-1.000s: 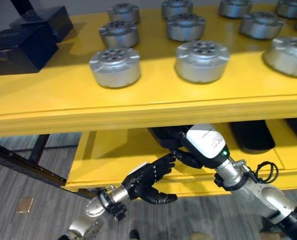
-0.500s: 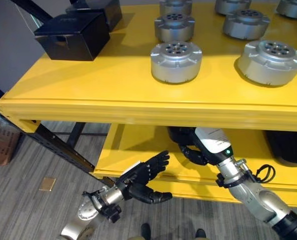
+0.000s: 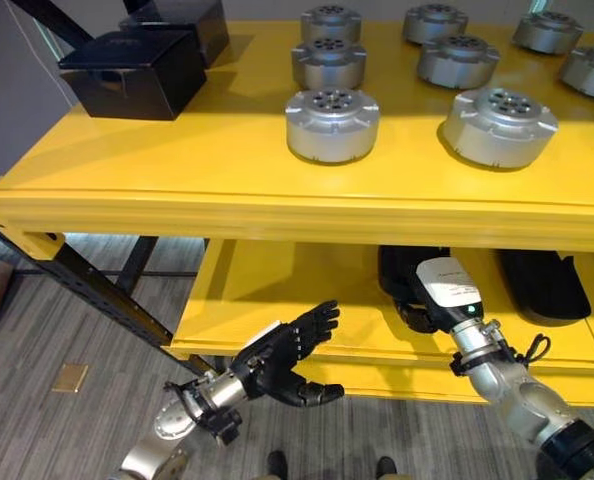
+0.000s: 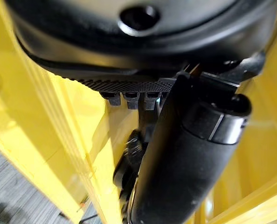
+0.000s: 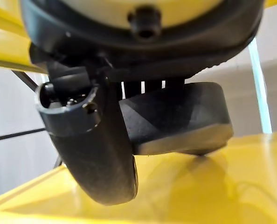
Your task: Move parts from the plastic box to the shelf.
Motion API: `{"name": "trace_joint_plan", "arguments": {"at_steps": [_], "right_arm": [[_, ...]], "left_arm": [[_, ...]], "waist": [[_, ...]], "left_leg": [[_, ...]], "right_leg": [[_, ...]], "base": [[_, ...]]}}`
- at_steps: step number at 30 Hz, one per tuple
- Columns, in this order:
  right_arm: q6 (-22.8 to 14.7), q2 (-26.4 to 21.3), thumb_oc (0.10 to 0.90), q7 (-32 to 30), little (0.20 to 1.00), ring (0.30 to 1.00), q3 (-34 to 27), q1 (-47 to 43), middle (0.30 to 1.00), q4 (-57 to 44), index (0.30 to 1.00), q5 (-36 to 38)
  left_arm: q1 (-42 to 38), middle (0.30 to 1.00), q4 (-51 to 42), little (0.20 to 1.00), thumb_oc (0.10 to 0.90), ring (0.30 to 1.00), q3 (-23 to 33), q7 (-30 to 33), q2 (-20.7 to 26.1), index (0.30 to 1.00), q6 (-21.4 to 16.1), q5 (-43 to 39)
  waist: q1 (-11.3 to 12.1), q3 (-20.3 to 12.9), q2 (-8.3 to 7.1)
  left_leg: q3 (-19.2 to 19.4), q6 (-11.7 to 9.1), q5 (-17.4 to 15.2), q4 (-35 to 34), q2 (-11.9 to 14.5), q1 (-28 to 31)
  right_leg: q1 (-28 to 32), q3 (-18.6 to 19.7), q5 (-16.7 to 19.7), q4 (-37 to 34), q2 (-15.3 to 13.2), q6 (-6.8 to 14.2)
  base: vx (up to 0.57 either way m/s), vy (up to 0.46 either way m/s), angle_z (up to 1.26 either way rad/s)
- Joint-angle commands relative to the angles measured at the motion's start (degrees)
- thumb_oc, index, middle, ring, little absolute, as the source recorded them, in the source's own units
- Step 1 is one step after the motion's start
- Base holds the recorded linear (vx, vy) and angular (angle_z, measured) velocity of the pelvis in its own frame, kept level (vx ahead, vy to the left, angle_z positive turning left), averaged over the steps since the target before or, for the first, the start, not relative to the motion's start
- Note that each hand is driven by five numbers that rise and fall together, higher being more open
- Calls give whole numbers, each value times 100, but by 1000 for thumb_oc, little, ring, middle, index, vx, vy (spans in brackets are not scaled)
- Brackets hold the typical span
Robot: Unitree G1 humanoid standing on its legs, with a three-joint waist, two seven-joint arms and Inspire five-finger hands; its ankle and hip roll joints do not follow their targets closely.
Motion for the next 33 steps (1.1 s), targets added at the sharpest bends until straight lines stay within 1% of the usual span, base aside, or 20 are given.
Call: {"name": "trace_joint_plan", "arguments": {"at_steps": [1,3,4,6,8,9,11,13,14,16,19,23,25,26,27,30,33], "right_arm": [[-480,-136,400,-85,300,300,-339,-555,300,-185,300,-132],[-624,-165,400,161,300,300,-278,-498,300,-202,300,-168],[-622,-167,400,171,300,300,-275,-495,300,-206,300,-166],[-700,-148,400,370,300,300,-242,-475,300,-173,300,-133],[-857,-144,400,695,300,300,-141,-517,300,-66,300,-143],[-823,-183,400,815,300,300,-81,-506,300,-99,300,-55],[-848,-193,400,947,300,300,-49,-498,300,-102,300,-44],[-1012,-242,400,1138,300,300,13,-461,300,-49,300,-122],[-1082,-241,400,1231,300,300,88,-446,300,12,300,-203],[-1088,-209,400,1267,300,300,182,-438,300,156,300,-398],[-1148,-139,400,1288,300,300,297,-469,300,433,300,-580],[-1161,-64,400,1201,300,300,490,-540,300,905,300,-998],[-1196,-41,400,1110,300,300,537,-561,300,1140,300,-1244],[-1216,-32,400,1066,300,300,553,-567,300,1202,300,-1288],[-1261,-26,400,988,300,300,579,-585,300,1319,300,-1385],[-1262,-8,400,956,300,300,591,-622,300,1526,300,-1518],[-1233,-29,400,927,300,300,616,-686,300,1771,300,-1607]], "left_arm": [[-237,1000,-402,1000,900,1000,404,263,-136,1000,-836,-112],[-226,1000,-441,1000,900,1000,655,415,-199,1000,-1016,-173],[-222,1000,-445,1000,900,1000,666,416,-202,1000,-1010,-171],[-222,1000,-498,1000,900,1000,827,612,-237,1000,-1032,74],[-285,1000,-572,1000,900,1000,999,972,-246,1000,-1145,358],[-315,1000,-662,1000,900,1000,1154,1050,-284,1000,-1132,442],[-342,1000,-752,1000,900,1000,1242,1146,-297,1000,-1109,516],[-383,1000,-870,1000,900,1000,1429,1264,-336,1000,-1009,505],[-456,1000,-916,1000,900,1000,1531,1468,-402,1000,-1121,480],[-513,1000,-941,1000,900,1000,1640,1528,-512,1000,-1026,393],[-573,1000,-934,1000,900,1000,1676,1461,-644,1000,-909,216],[-614,1000,-890,1000,900,1000,1624,1380,-800,1000,-492,-47],[-588,1000,-807,1000,900,1000,1551,991,-859,1000,-182,-353],[-582,1000,-781,1000,900,1000,1530,922,-866,1000,-155,-395],[-560,1000,-716,1000,900,1000,1458,707,-874,1000,-28,-558],[-511,1000,-625,1000,900,1000,1351,451,-872,1000,-15,-454],[-497,1000,-559,1000,900,1000,1266,436,-836,1000,-106,-380]], "waist": [[152,-418,82],[205,-427,51],[203,-427,50],[243,-435,23],[296,-437,-11],[333,-441,-38],[351,-447,-58],[383,-447,-91],[411,-448,-118],[432,-447,-150],[457,-445,-189],[501,-426,-216],[518,-416,-225],[520,-413,-226],[528,-403,-226],[535,-378,-214],[552,-323,-204]], "left_leg": [[708,17,-688,124,376,375],[669,18,-687,103,368,390],[666,18,-687,102,367,390],[638,19,-690,93,360,401],[581,21,-690,78,350,410],[555,18,-689,72,352,409],[526,19,-694,71,346,410],[483,13,-697,71,345,412],[462,10,-706,78,345,415],[440,2,-714,87,346,421],[419,-7,-726,104,354,414],[399,-23,-722,113,367,412],[406,-32,-723,122,374,409],[409,-33,-724,125,378,409],[412,-32,-722,134,385,403],[424,-33,-715,154,400,385],[431,-33,-723,201,419,364]], "right_leg": [[-217,-473,-179,124,0,-10],[-187,-516,-165,100,-15,-4],[-184,-519,-165,99,-16,-4],[-163,-539,-161,90,-21,-5],[-143,-583,-160,91,-31,-4],[-130,-611,-157,83,-42,-2],[-120,-623,-158,80,-47,-1],[-104,-644,-159,80,-54,2],[-91,-662,-159,82,-60,2],[-72,-672,-158,79,-66,3],[-62,-694,-168,85,-70,1],[-47,-727,-168,82,-61,0],[-38,-744,-170,80,-57,1],[-39,-746,-171,83,-56,2],[-47,-752,-173,96,-57,4],[-67,-749,-176,118,-59,5],[-94,-747,-188,166,-70,14]], "base": [[0,0,0],[0,0,0],[0,0,0],[7,-8,2],[9,-22,11],[5,-25,15],[6,-21,10],[12,-32,7],[19,-42,6],[15,-40,3],[-1,-39,1],[-6,-28,1],[-6,-17,1],[0,0,0],[0,0,0],[0,0,0],[-14,-14,0]]}}
